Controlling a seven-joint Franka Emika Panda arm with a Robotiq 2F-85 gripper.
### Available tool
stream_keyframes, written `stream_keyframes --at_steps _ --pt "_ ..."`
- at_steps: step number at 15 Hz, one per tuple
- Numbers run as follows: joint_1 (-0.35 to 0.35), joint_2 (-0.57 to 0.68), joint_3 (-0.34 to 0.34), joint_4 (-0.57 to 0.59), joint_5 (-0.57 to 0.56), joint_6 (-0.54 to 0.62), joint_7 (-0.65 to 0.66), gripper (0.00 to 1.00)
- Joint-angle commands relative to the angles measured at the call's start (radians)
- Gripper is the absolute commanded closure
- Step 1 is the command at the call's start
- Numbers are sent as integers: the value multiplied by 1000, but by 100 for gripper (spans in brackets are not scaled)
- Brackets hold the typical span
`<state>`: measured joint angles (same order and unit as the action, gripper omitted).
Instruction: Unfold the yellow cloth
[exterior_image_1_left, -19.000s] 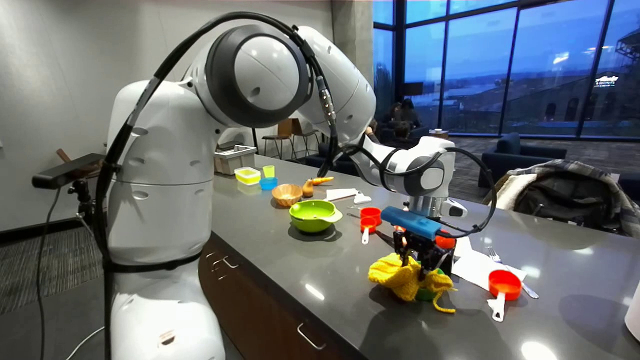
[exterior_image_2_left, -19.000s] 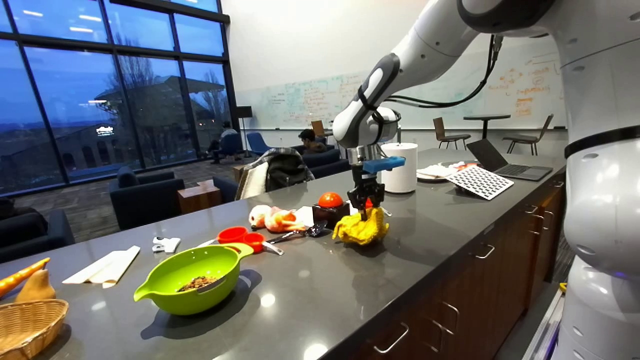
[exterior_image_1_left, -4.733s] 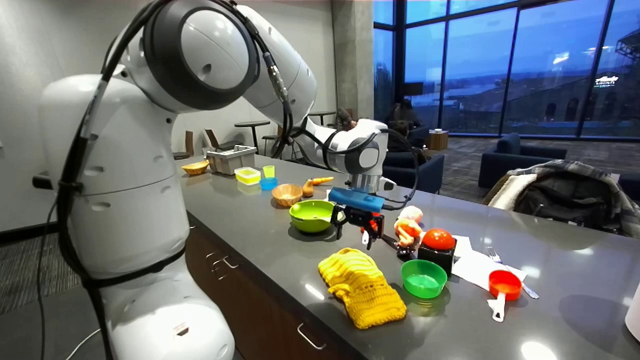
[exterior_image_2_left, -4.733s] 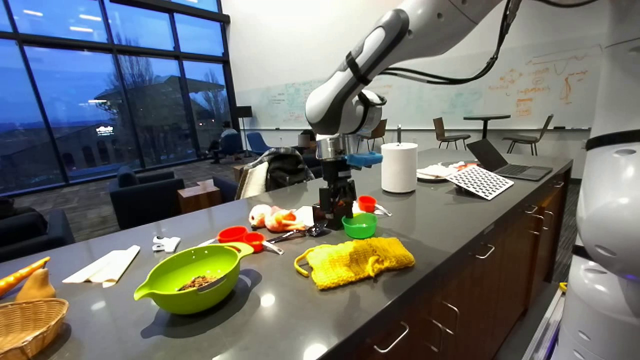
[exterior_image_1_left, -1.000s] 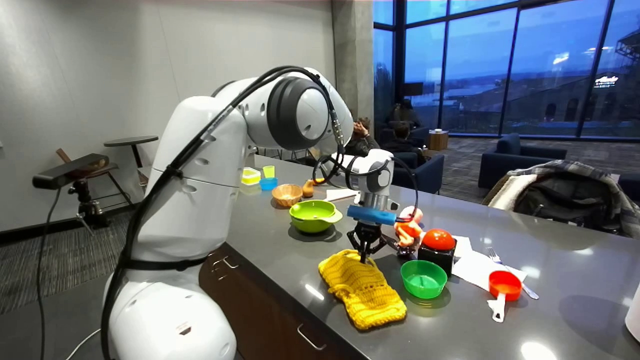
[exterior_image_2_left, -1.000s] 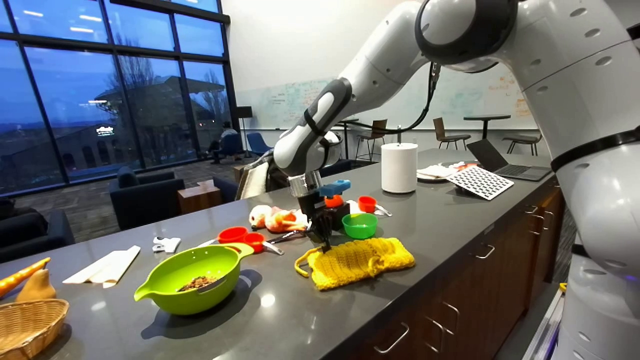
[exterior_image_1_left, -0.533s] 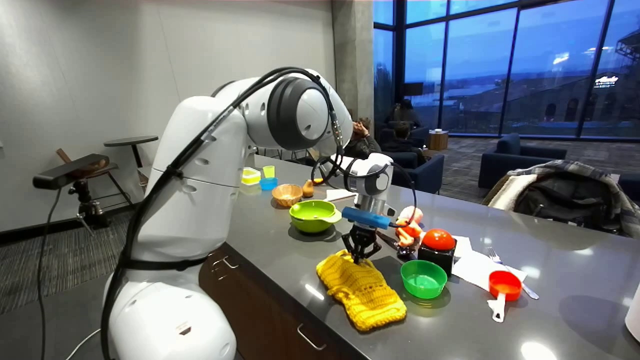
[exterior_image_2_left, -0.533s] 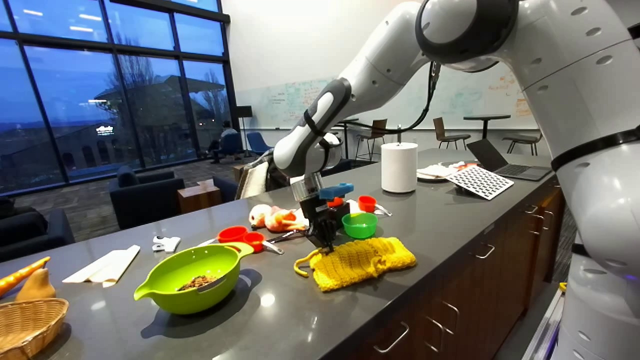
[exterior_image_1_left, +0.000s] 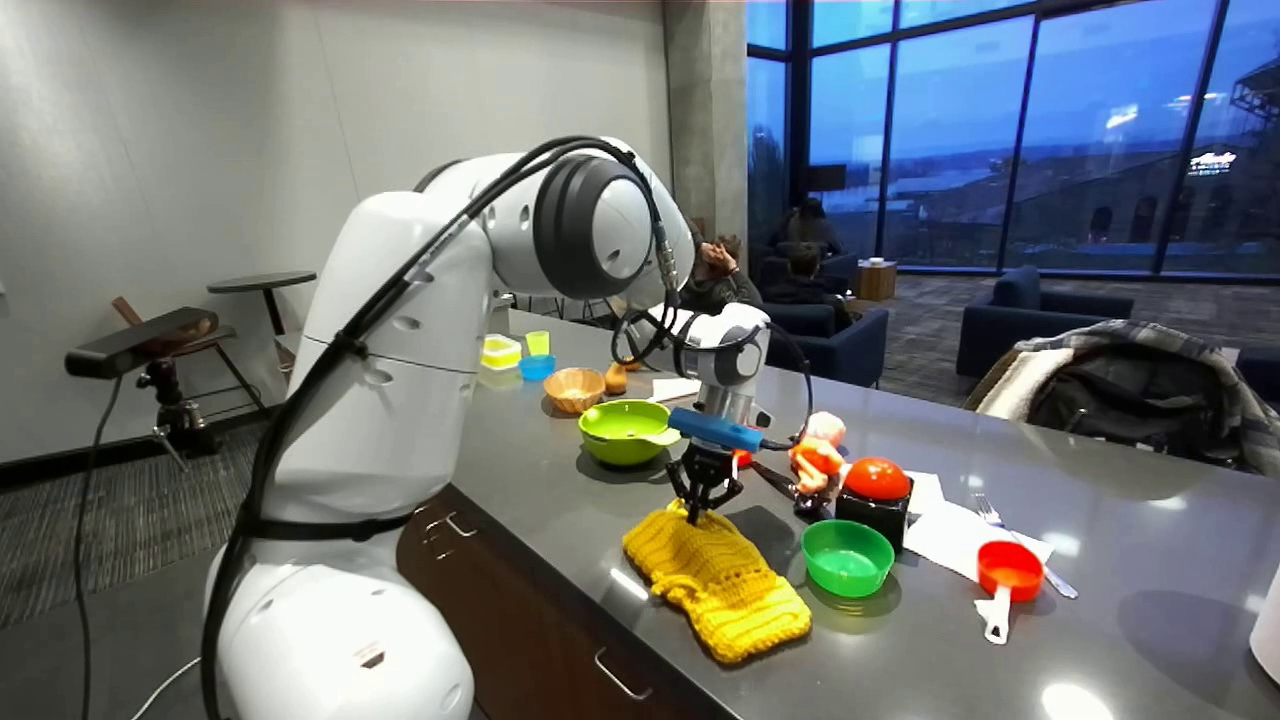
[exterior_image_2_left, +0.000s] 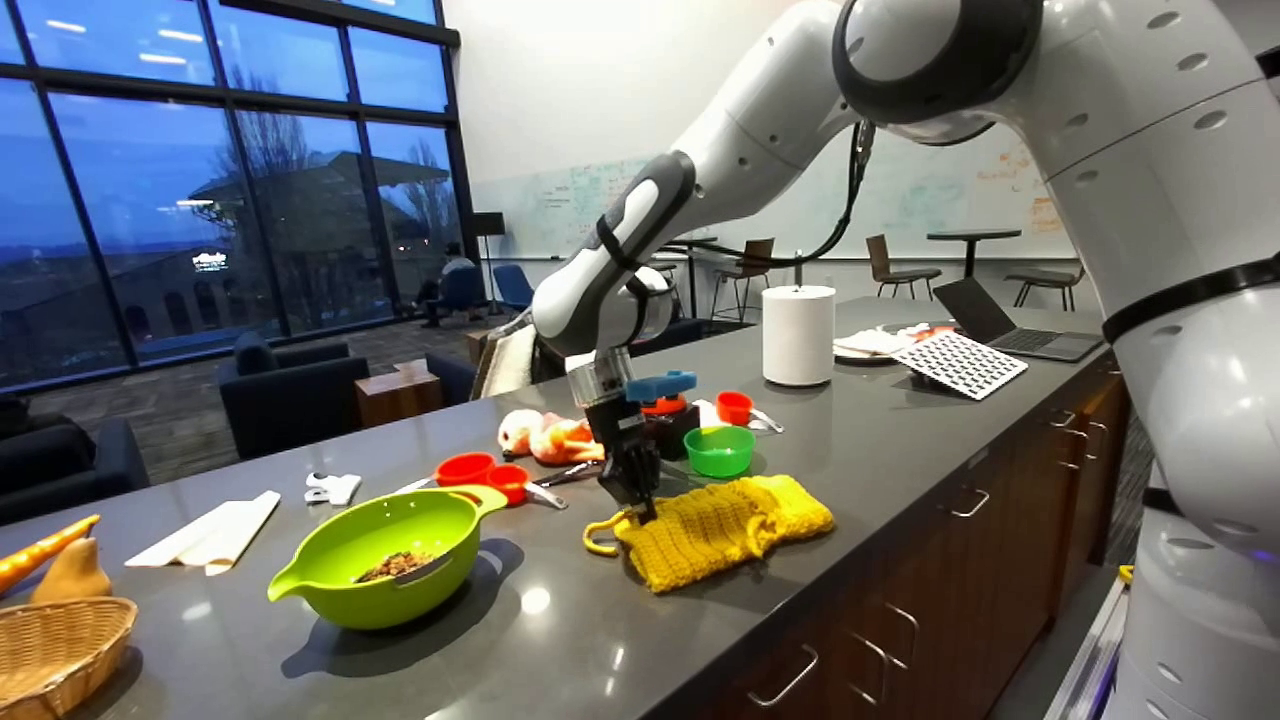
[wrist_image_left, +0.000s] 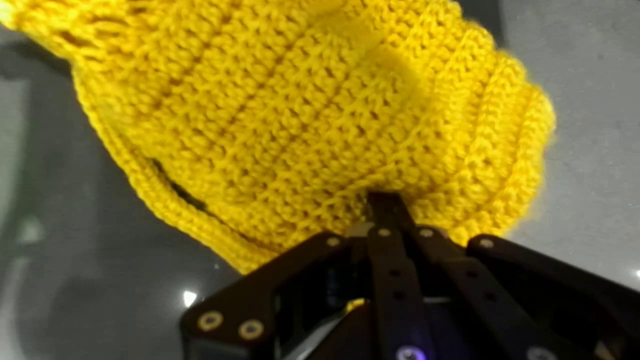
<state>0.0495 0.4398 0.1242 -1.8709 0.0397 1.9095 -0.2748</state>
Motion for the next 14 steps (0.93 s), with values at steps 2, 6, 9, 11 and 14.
stream_keyframes --at_steps 2,6,9,11,14 --pt "34 -14 44 21 6 -30 -34 100" --pt "59 -3 64 42 0 -39 -41 100" --pt "69 -29 51 46 -38 -51 -26 100" --pt "56 -64 34 36 -55 -66 -13 100" --pt "28 -123 1 2 -43 -93 20 100"
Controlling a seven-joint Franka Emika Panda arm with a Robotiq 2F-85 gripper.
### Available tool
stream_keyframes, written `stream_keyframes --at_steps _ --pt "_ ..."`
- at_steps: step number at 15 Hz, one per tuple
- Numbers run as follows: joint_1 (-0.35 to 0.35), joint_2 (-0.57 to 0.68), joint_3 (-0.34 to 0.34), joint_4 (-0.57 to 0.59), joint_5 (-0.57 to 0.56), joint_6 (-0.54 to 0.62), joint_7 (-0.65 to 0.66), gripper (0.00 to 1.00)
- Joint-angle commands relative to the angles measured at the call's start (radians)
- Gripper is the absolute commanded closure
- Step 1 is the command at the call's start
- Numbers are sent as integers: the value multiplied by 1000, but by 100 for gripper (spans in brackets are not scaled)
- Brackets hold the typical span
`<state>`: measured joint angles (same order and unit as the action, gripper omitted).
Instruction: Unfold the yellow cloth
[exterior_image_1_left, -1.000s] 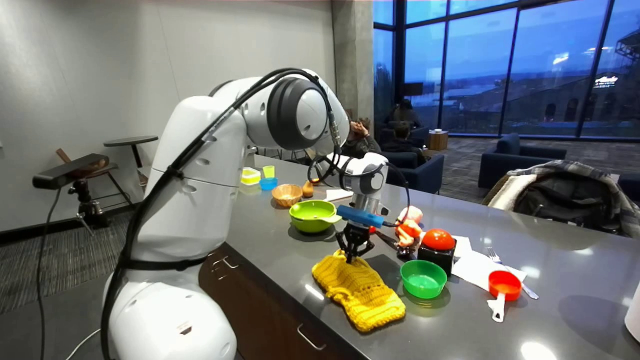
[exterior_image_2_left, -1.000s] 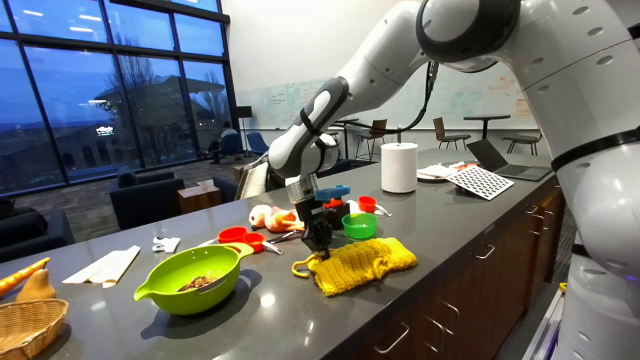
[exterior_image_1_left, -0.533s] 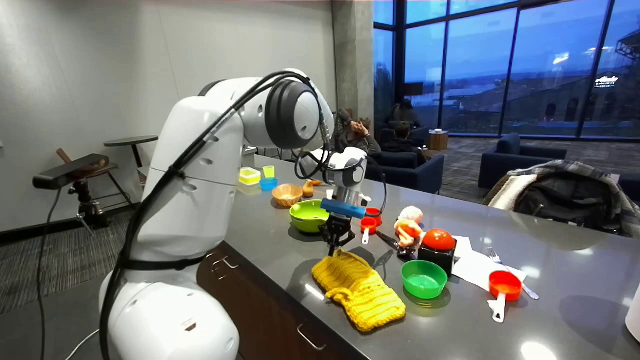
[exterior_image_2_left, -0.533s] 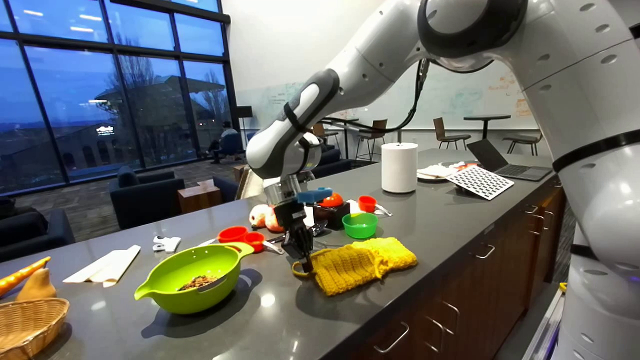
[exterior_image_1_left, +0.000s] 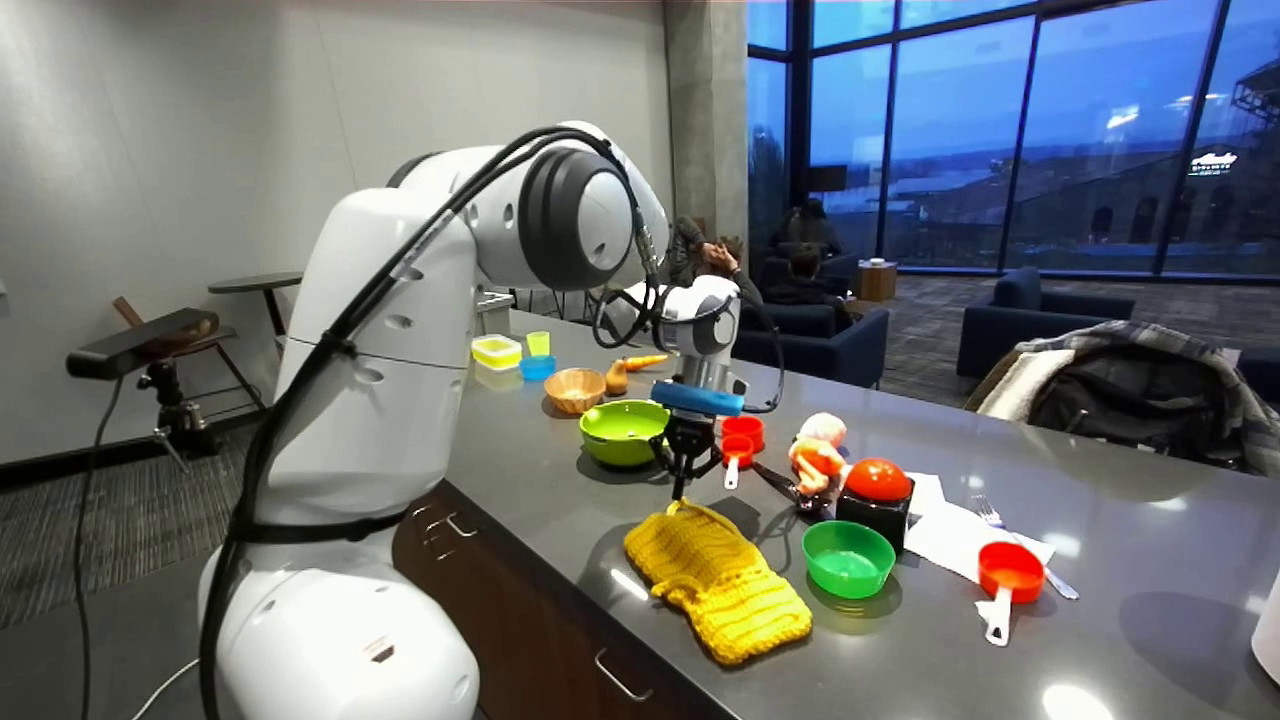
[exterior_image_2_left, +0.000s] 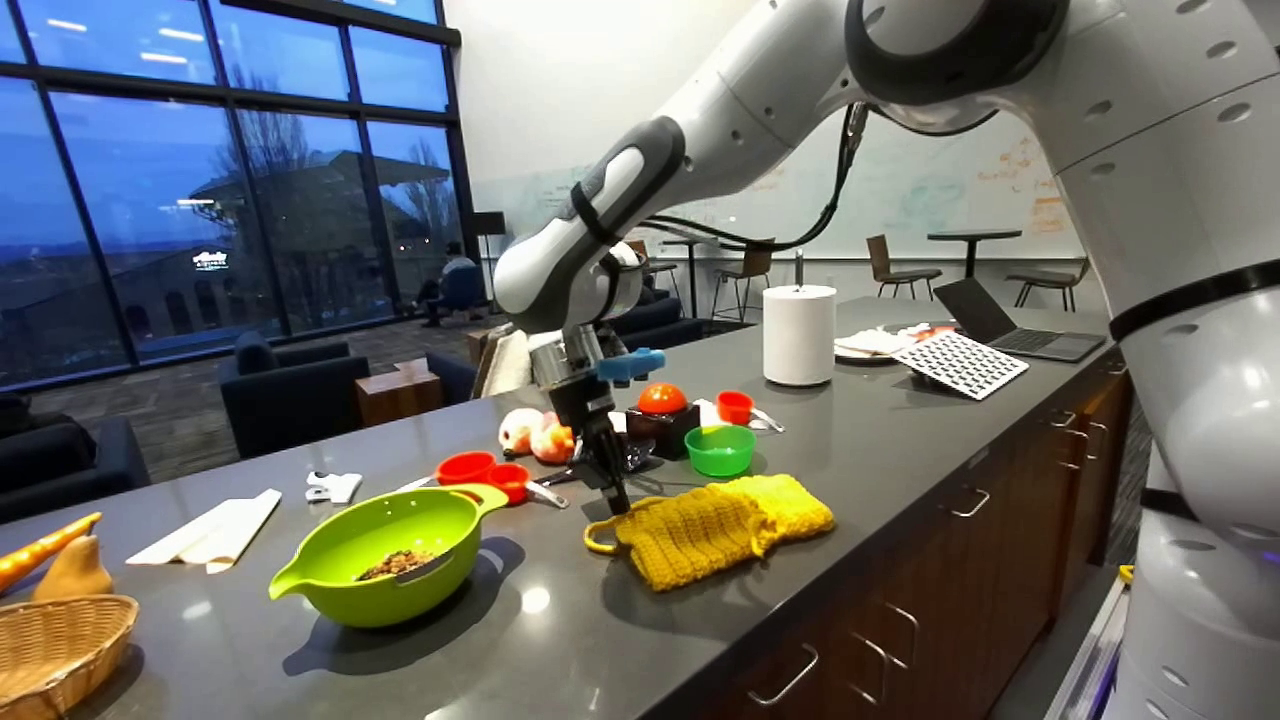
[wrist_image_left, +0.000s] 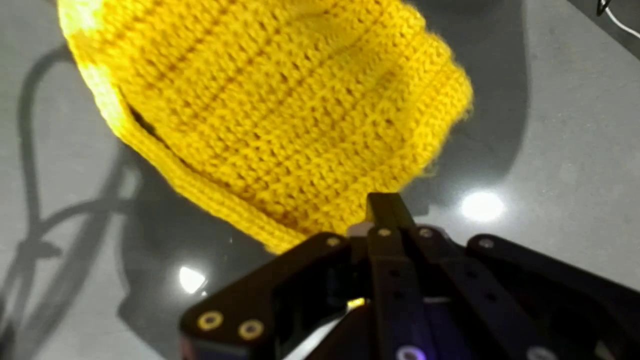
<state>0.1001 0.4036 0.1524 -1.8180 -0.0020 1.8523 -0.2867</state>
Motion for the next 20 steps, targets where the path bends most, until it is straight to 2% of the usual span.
stream_keyframes --at_steps 1,6,15,20 --pt "-32 -105 -39 -65 4 -45 41 100" --pt "-67 -136 -70 -114 16 -27 54 100" --pt "-76 -63 -84 -156 57 -53 119 100" --pt "-79 -13 -85 -158 65 -48 110 100"
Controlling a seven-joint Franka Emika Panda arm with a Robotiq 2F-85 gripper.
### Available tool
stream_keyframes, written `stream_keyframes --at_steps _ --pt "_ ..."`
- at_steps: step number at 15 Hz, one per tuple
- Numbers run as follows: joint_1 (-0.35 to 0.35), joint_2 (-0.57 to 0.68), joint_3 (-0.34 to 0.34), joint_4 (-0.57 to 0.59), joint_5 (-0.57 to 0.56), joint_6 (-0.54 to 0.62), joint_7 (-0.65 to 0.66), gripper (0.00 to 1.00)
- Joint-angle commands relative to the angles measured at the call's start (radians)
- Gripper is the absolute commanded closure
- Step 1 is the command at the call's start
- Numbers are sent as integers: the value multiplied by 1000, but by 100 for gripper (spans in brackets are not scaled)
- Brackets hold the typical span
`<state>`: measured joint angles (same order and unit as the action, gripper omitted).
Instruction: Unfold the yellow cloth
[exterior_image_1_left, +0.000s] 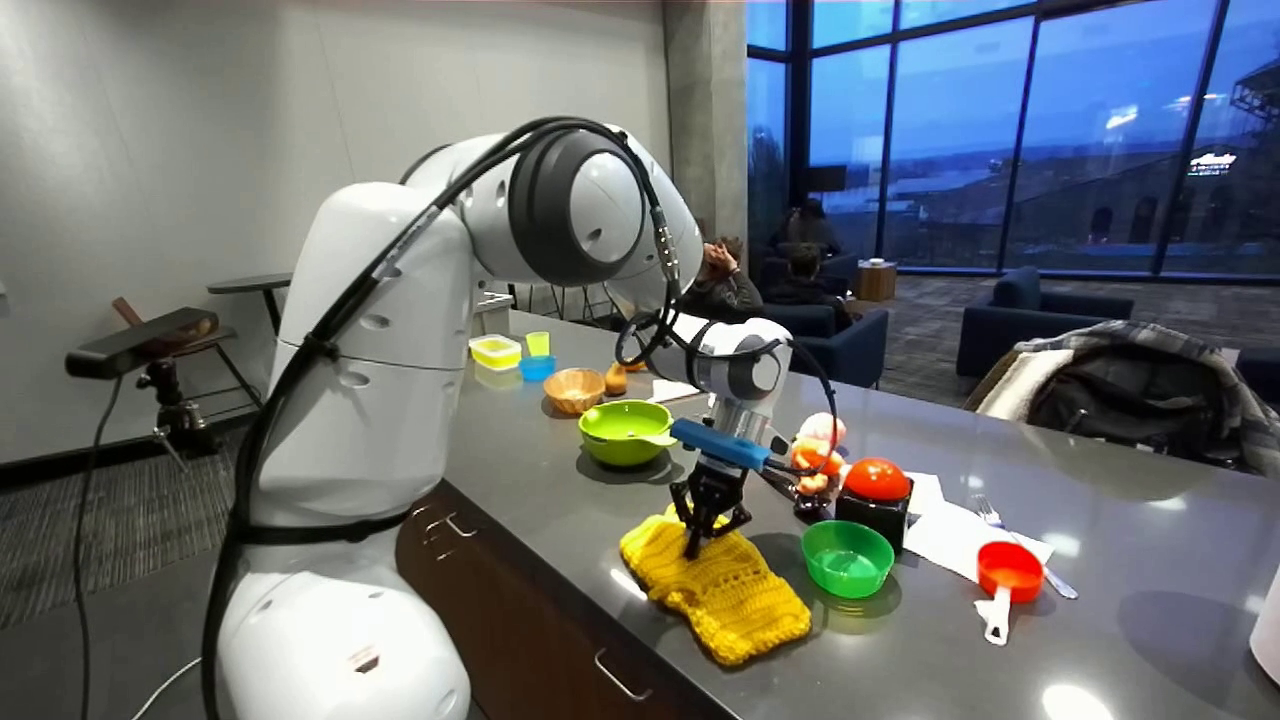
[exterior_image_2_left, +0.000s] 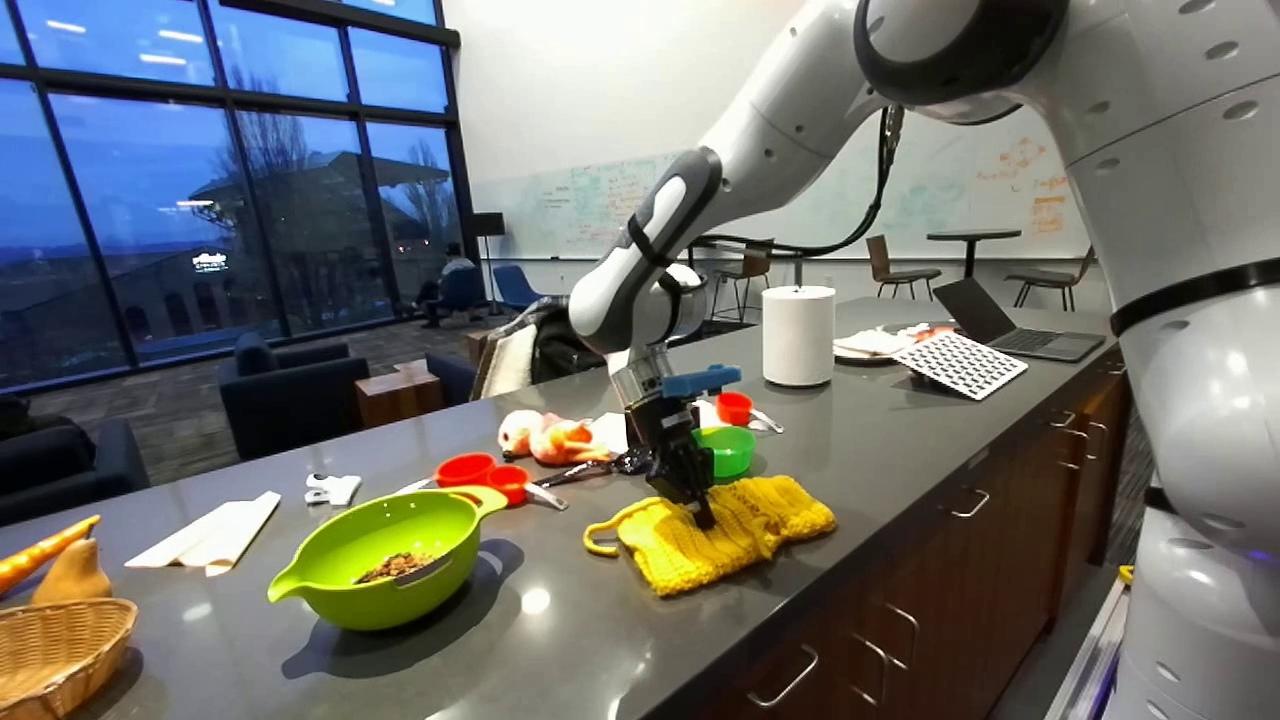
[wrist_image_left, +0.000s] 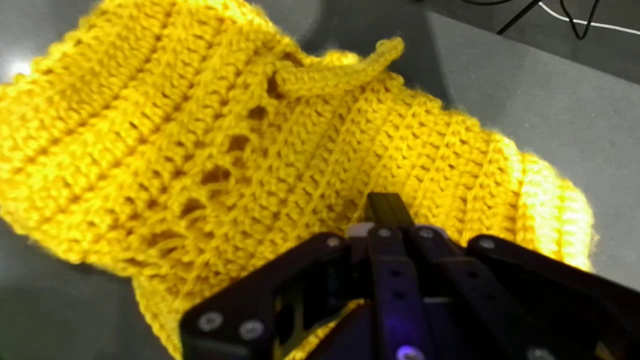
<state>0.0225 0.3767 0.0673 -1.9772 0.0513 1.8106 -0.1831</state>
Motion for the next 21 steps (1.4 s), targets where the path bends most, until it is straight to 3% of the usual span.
stream_keyframes --at_steps 1,21 --pt "-1 20 1 2 12 -6 5 100" --pt "35 98 60 145 76 -46 -3 100"
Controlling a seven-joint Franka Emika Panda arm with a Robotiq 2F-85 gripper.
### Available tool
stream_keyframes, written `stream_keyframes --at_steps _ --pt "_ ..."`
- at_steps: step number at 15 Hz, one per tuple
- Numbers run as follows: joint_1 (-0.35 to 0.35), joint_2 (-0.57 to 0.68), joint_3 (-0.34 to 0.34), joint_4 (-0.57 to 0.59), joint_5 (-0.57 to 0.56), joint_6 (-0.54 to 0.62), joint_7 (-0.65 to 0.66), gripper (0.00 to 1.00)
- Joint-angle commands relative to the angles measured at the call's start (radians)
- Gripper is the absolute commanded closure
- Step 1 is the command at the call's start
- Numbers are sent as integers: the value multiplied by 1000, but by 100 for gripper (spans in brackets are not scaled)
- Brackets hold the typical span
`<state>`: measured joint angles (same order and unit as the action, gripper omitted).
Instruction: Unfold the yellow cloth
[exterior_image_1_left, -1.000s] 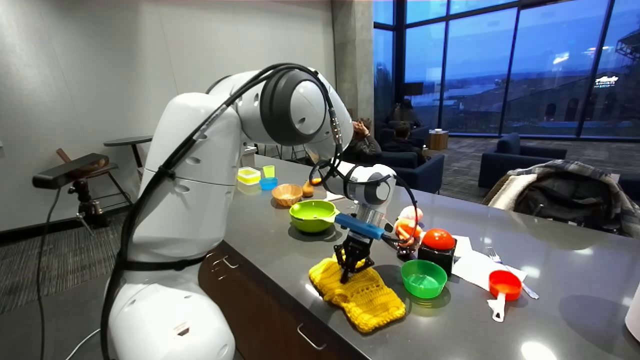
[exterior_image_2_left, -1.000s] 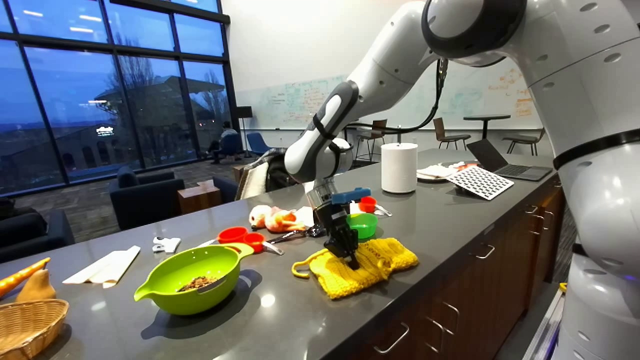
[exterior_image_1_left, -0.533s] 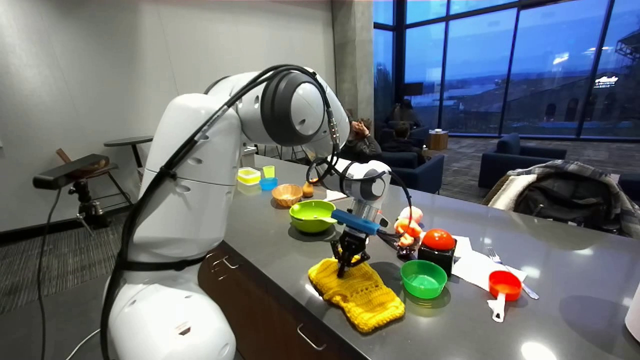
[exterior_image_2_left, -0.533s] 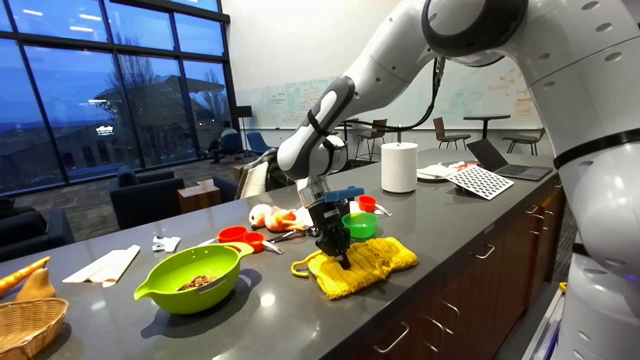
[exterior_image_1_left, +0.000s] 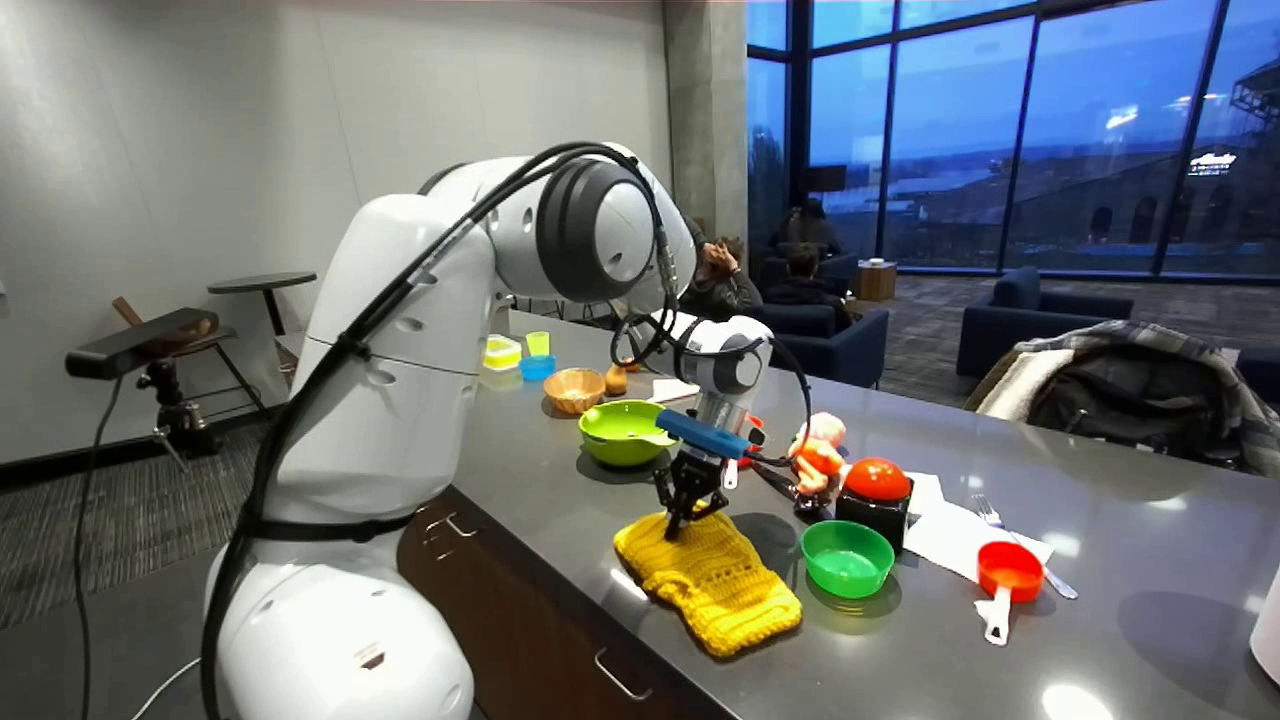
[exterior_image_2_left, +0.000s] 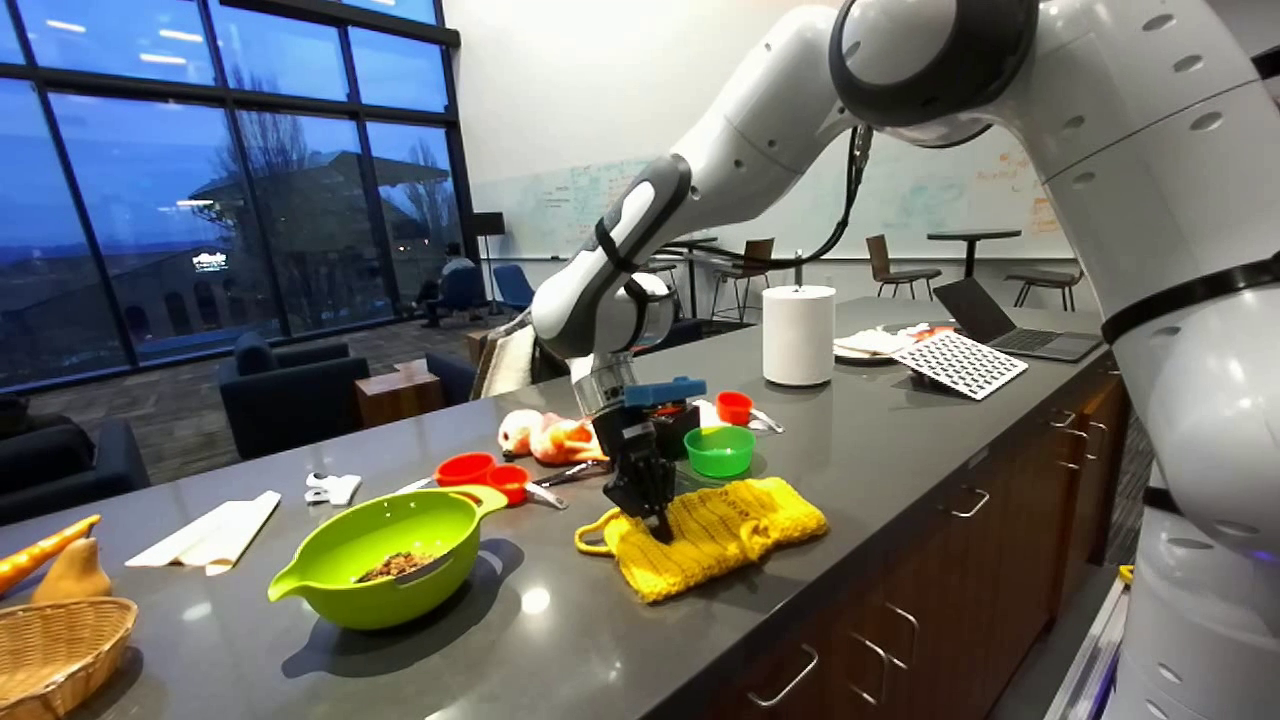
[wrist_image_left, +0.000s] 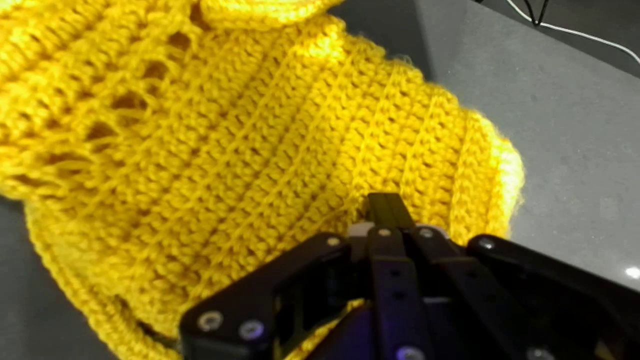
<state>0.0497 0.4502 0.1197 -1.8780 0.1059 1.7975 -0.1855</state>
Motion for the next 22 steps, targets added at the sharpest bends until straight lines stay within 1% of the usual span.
stream_keyframes --at_steps 1,6,10,17,22 --pt "10 32 11 55 26 -38 -1 100" --pt "29 60 27 103 29 -57 -3 100" --pt "34 59 28 120 26 -61 -2 100" --pt "23 5 13 125 14 -42 -3 100" --pt "25 -70 4 103 -6 -15 0 100"
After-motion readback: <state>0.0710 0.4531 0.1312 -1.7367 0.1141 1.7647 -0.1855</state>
